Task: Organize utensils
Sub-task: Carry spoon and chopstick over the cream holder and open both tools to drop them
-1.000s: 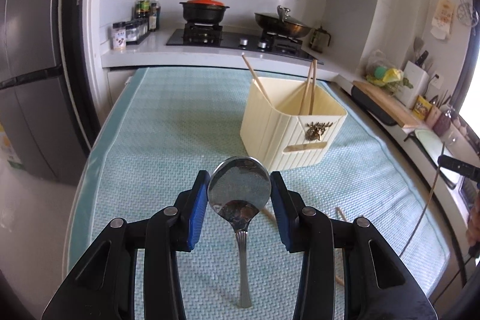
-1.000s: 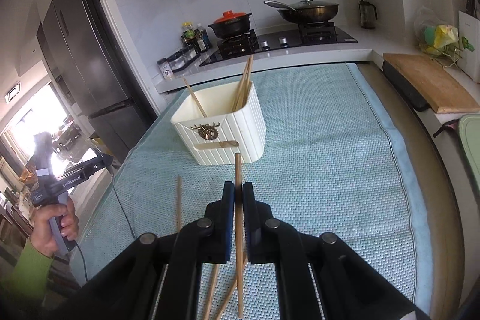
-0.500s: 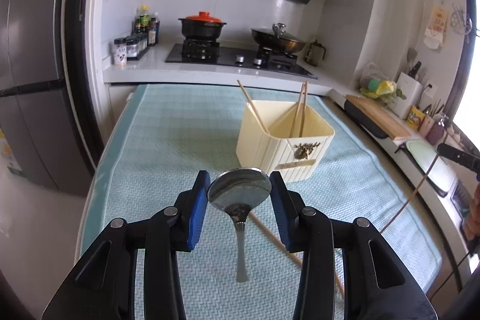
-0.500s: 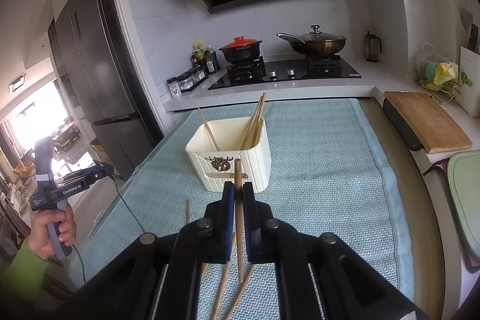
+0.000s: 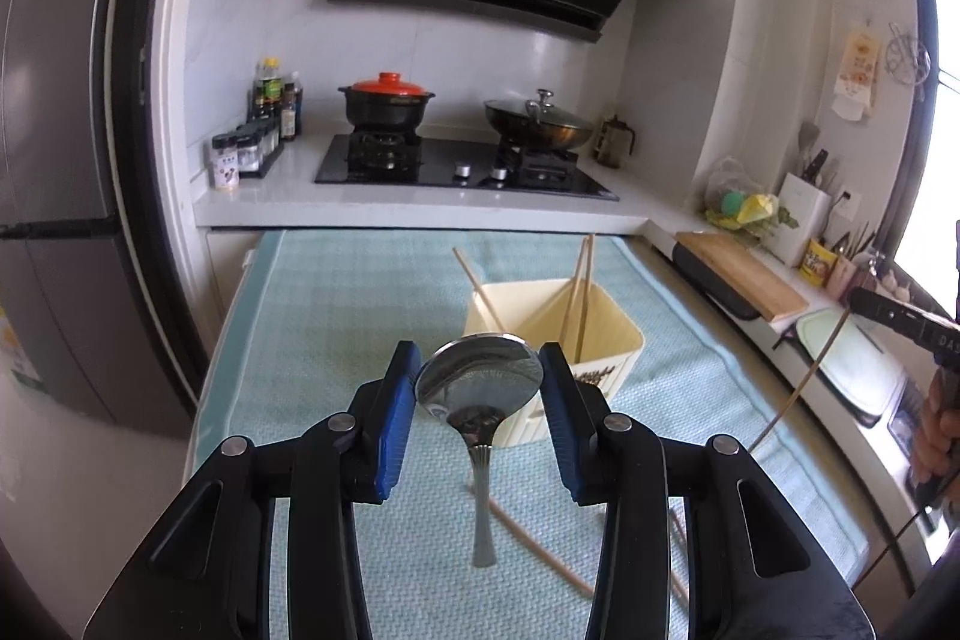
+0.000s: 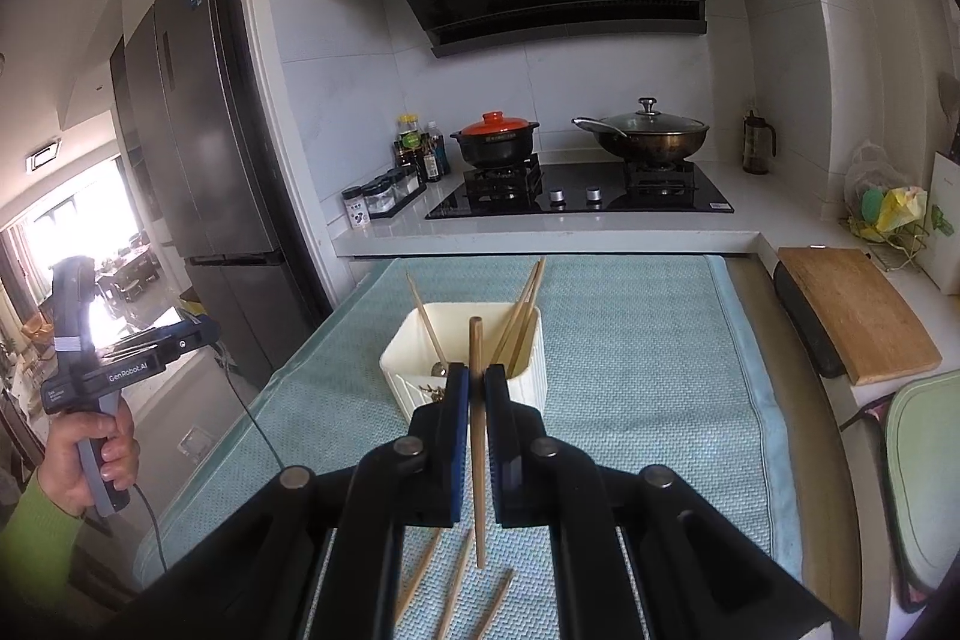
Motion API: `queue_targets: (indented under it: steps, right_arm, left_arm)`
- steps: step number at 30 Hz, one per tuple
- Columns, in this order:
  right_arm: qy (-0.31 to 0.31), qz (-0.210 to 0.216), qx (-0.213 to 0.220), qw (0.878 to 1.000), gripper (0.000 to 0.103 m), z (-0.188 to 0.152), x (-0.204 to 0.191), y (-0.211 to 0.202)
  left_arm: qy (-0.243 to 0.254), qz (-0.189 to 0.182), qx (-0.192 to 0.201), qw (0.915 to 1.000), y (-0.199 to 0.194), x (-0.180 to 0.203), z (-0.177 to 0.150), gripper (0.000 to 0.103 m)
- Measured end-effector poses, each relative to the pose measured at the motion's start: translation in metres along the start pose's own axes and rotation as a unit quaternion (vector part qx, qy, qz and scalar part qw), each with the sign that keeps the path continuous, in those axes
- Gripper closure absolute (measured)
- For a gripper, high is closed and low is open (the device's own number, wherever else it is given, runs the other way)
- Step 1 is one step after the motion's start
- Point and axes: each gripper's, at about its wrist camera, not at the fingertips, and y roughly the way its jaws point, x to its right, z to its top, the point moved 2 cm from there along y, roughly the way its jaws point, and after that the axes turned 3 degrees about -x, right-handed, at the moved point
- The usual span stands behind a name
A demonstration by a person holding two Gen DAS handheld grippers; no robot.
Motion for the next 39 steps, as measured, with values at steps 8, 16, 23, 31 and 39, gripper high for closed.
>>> queue_targets:
  steps: [8, 16, 23, 31, 39]
  right_arm:
    - [-0.019, -0.004, 0.046, 0.999, 0.097, 0.064, -0.016, 0.007]
    - [-0.019, -0.024, 0.096, 0.995, 0.097, 0.123, -0.022, 0.044]
    - [-0.008, -0.018, 0.064, 0.998, 0.097, 0.119, -0.008, 0.119]
    - [0.026, 0.003, -0.049, 0.998, 0.097, 0.078, 0.013, 0.214]
    - [0.056, -0.001, -0.088, 0.995, 0.095, 0.058, 0.024, 0.244]
  left_arm:
    - [0.01, -0.004, 0.037, 0.9993, 0.006, 0.018, 0.065, 0.062]
    - [-0.006, -0.016, 0.082, 0.9965, 0.04, 0.038, 0.129, 0.062]
    - [-0.01, -0.007, 0.053, 0.9985, 0.113, 0.044, 0.117, 0.062]
    - [-0.043, -0.008, -0.01, 0.999, 0.184, 0.037, 0.076, 0.062]
    - [-0.043, 0.001, -0.056, 0.9975, 0.226, 0.045, 0.06, 0.061]
